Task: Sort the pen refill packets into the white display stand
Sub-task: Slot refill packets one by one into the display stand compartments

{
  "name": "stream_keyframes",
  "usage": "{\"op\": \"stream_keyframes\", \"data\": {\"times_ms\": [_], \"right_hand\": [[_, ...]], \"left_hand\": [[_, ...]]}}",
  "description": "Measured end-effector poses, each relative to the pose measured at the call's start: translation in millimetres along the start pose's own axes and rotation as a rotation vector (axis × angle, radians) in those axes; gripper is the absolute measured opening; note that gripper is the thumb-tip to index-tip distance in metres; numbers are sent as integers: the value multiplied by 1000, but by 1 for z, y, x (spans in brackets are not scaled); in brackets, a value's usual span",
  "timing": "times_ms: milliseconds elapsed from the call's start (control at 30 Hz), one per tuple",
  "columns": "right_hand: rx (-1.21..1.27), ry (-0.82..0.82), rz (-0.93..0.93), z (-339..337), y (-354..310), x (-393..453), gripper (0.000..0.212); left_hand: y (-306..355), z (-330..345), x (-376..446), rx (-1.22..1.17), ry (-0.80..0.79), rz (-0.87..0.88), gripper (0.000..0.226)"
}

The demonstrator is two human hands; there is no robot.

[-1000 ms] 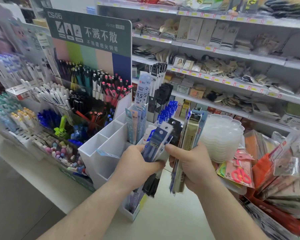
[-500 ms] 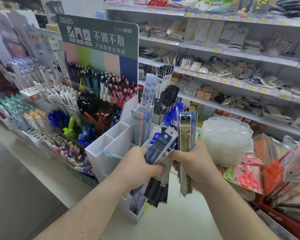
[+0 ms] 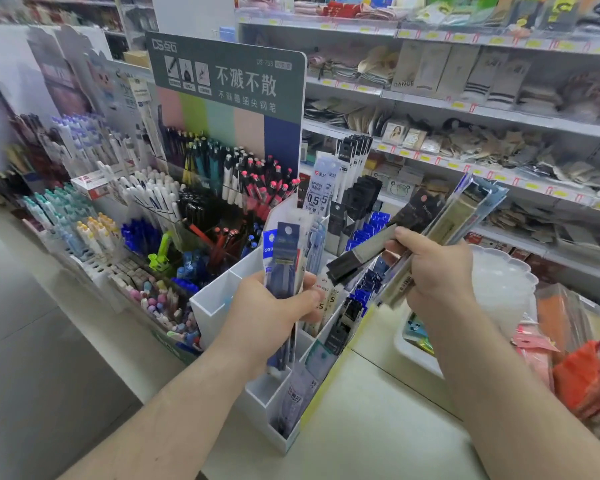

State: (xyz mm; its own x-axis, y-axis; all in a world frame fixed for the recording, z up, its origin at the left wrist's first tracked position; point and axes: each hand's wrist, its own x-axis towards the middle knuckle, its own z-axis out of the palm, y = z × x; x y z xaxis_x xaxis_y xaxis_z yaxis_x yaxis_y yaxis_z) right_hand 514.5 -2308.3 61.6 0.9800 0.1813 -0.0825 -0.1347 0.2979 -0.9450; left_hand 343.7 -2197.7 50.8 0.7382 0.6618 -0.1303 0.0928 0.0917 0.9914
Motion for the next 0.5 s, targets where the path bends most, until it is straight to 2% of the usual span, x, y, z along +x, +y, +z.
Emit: {"op": "stream_keyframes", "data": {"times_ms": [167,333,500], "right_hand": [[-88,11,-110,23,2,25,17],[-90,22,-191,34,2,44,26],[-247,-24,-255,45,21,57,30]], "left_hand": [[-2,-3,1,4,18,-12,11],[-2,-2,2,3,18,-10,11],[-4,0,4,15,27,-20,11]]}}
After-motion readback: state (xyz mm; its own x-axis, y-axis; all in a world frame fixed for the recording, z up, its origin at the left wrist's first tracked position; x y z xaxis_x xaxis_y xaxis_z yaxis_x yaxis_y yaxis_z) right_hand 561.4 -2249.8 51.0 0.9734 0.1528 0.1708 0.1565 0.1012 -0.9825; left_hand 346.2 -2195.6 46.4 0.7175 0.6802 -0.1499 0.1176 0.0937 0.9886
